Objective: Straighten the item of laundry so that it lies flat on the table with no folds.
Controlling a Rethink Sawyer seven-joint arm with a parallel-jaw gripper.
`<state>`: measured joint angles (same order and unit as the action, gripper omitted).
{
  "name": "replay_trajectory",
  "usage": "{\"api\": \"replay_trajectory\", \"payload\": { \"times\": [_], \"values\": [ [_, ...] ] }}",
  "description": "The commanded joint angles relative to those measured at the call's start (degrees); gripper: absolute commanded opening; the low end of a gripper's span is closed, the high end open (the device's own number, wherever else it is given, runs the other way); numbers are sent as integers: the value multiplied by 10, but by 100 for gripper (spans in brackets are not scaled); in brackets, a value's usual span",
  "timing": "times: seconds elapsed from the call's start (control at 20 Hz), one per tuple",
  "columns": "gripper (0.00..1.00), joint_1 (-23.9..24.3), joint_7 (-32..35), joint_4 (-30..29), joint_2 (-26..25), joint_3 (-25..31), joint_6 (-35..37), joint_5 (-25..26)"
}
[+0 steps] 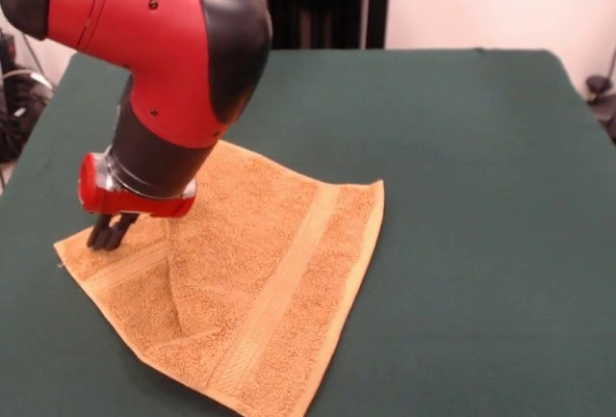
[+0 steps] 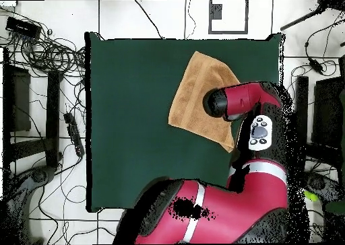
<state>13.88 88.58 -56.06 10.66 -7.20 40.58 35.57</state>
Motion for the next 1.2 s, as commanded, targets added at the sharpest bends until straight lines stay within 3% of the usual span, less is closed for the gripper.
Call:
{"api": "replay_trajectory", "payload": {
  "times": [0.05, 0.6, 0.75, 1.1, 1.2],
  "values": [
    [0, 21, -93, -3, -9, 8, -5, 54],
    [0, 33, -100, -26, 36, 20, 13, 72],
    [0, 72, -139, -85, 84, 85, 33, 14],
    [0, 134, -60, -202, 184, 188, 63, -140],
    [0, 137, -12, -215, 197, 187, 68, -173]
  ]
}}
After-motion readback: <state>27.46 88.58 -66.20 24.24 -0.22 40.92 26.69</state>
